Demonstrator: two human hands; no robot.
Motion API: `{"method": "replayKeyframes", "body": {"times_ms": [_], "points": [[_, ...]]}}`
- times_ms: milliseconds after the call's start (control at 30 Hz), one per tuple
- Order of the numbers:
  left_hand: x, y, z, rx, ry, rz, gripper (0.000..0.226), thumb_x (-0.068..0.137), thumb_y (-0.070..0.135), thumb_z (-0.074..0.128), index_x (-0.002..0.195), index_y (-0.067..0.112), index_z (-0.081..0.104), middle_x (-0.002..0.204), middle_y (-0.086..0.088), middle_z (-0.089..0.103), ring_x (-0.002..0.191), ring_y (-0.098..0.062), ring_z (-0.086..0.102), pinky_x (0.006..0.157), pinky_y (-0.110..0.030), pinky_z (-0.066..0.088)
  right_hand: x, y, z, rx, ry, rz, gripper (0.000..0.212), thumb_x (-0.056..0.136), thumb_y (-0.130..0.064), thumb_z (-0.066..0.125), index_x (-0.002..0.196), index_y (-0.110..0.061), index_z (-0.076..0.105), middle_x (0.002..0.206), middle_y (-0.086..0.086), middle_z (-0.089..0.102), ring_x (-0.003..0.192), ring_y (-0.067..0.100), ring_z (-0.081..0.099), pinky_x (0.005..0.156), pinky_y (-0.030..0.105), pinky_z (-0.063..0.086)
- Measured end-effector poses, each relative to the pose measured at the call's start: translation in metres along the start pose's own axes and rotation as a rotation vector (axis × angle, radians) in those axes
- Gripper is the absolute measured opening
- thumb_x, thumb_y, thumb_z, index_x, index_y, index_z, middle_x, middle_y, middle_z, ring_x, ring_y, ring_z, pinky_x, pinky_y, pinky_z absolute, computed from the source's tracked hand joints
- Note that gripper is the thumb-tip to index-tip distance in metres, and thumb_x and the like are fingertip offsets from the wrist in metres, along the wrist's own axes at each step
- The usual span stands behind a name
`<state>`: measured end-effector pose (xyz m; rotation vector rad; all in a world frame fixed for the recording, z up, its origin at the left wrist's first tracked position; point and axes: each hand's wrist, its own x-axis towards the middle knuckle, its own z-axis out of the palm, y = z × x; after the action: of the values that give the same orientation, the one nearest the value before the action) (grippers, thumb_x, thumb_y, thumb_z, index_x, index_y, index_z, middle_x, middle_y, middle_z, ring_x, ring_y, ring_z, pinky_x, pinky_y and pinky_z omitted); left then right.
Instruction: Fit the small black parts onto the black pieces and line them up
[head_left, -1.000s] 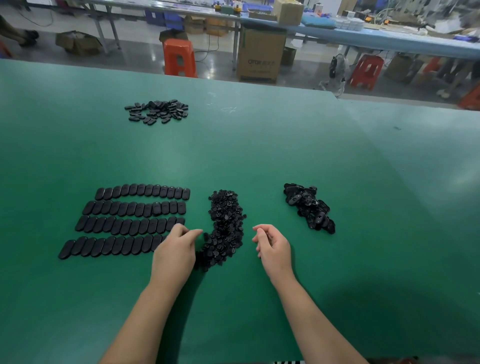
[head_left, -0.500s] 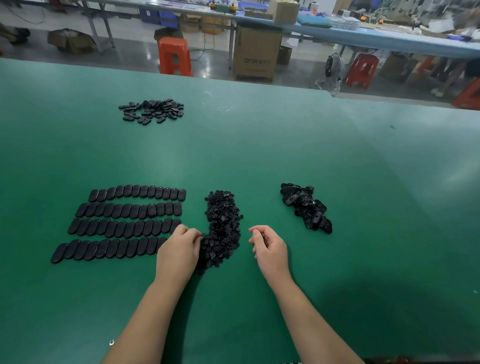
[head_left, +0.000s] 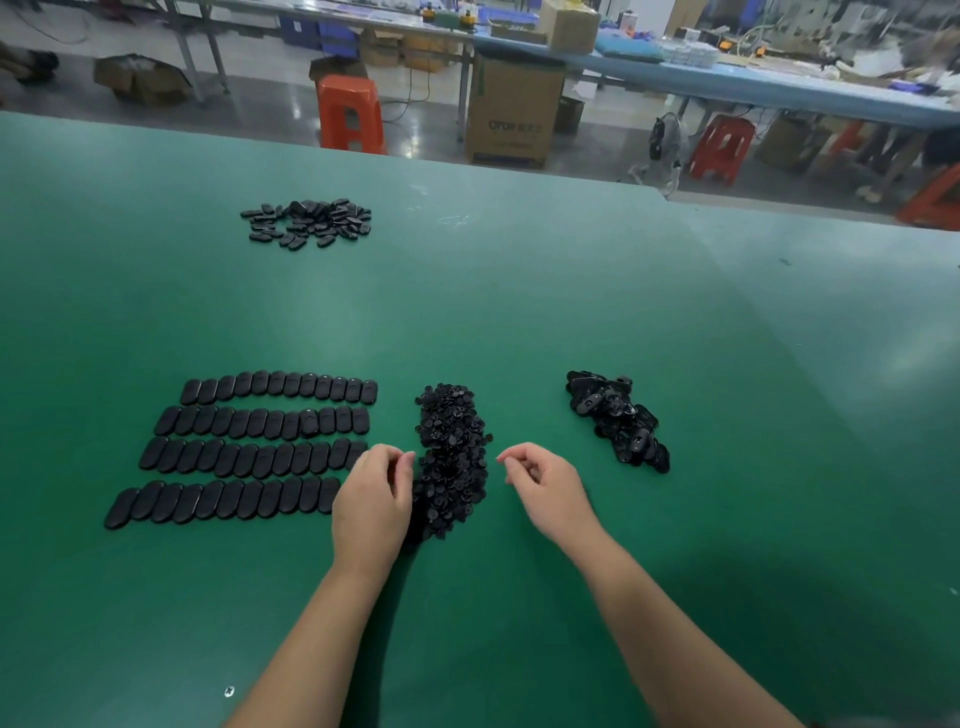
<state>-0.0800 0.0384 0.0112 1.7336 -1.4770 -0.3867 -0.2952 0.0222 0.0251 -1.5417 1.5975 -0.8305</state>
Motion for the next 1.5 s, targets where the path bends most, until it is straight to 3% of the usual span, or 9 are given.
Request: {"method": "replayKeyframes", "body": {"times_ms": [133,267,433,800,1033,1167,1267,1367,1500], "points": [[-0.001,0.000,0.000,0.015,0.034,0.060,0.010,0.099,0.017,0.061,0.089,0.014,0.062,0.077,0.009,0.055,0.066,-0.006,0.051,0.057,-0.015,0.033,0.037,-0.002,-0.046,-0.602,0.119,-0.190,0.021,0.101,-0.020,0.054,0.115,-0.022,0.069,0.107,-0.009,0.066,0.084,0.012,0.063,0.076,0.030,0.052],[0.000,-0.002,0.002,0.021,0.019,0.079,0.004,0.095,0.009,0.065,0.099,0.009,0.066,0.089,0.002,0.060,0.075,-0.011,0.055,0.066,-0.024,0.043,0.078,0.003,-0.089,-0.891,0.153,-0.102,0.034,0.101,-0.023,0.054,0.133,-0.017,0.062,0.131,0.005,0.058,0.121,0.026,0.052,0.092,0.036,0.048],[-0.001,-0.002,0.003,-0.013,0.000,0.052,0.020,0.096,0.005,0.063,0.115,0.005,0.068,0.103,-0.001,0.067,0.091,-0.016,0.064,0.081,-0.028,0.051,0.100,0.008,-0.102,-1.009,0.080,0.063,0.039,0.100,-0.040,0.058,0.130,-0.017,0.061,0.127,0.007,0.055,0.124,0.027,0.045,0.090,0.038,0.046],[0.000,-0.003,0.005,0.009,0.004,0.052,0.009,0.098,0.007,0.059,0.099,0.009,0.067,0.096,0.003,0.062,0.079,-0.017,0.060,0.067,-0.032,0.052,0.102,0.006,-0.098,-1.054,0.074,0.050,0.025,0.097,-0.032,0.066,0.116,-0.016,0.066,0.120,0.008,0.058,0.117,0.027,0.049,0.093,0.036,0.045],[-0.001,-0.001,0.003,0.018,-0.005,0.074,0.011,0.098,0.011,0.060,0.101,0.014,0.070,0.096,0.006,0.068,0.078,-0.016,0.064,0.068,-0.035,0.056,0.088,-0.014,-0.091,-0.530,0.241,0.018,0.012,0.099,-0.027,0.061,0.101,-0.016,0.057,0.093,0.002,0.069,0.087,0.027,0.064,0.073,0.036,0.049],[-0.001,-0.002,0.003,0.016,-0.009,0.136,0.009,0.094,0.006,0.066,0.099,0.010,0.072,0.096,0.003,0.064,0.074,-0.018,0.062,0.064,-0.034,0.054,0.056,-0.027,-0.056,-0.023,0.165,0.024,0.007,0.100,-0.014,0.059,0.100,-0.022,0.058,0.086,0.000,0.072,0.067,0.007,0.066,0.059,0.026,0.051],[-0.001,-0.002,0.003,0.021,-0.016,0.168,0.013,0.092,0.003,0.067,0.103,0.006,0.072,0.100,0.001,0.063,0.077,-0.014,0.060,0.068,-0.029,0.053,0.025,-0.019,-0.019,0.110,0.121,0.070,0.019,0.103,-0.009,0.052,0.109,-0.025,0.060,0.093,-0.005,0.070,0.069,-0.003,0.064,0.060,0.018,0.055],[-0.002,-0.002,0.002,0.003,-0.029,0.169,0.021,0.092,-0.003,0.064,0.109,0.003,0.073,0.103,0.000,0.065,0.081,-0.012,0.060,0.074,-0.026,0.051,-0.002,-0.009,0.012,0.256,0.145,0.127,0.026,0.105,-0.007,0.047,0.122,-0.025,0.055,0.101,-0.005,0.071,0.072,0.002,0.063,0.065,0.022,0.057],[0.000,-0.002,-0.001,-0.039,-0.039,0.113,0.028,0.094,-0.004,0.060,0.116,0.007,0.074,0.098,0.003,0.067,0.083,-0.010,0.060,0.076,-0.021,0.046,-0.019,-0.003,0.027,0.362,0.198,0.101,0.020,0.106,-0.006,0.045,0.116,-0.021,0.055,0.104,-0.007,0.073,0.074,0.008,0.069,0.063,0.023,0.056]]}}
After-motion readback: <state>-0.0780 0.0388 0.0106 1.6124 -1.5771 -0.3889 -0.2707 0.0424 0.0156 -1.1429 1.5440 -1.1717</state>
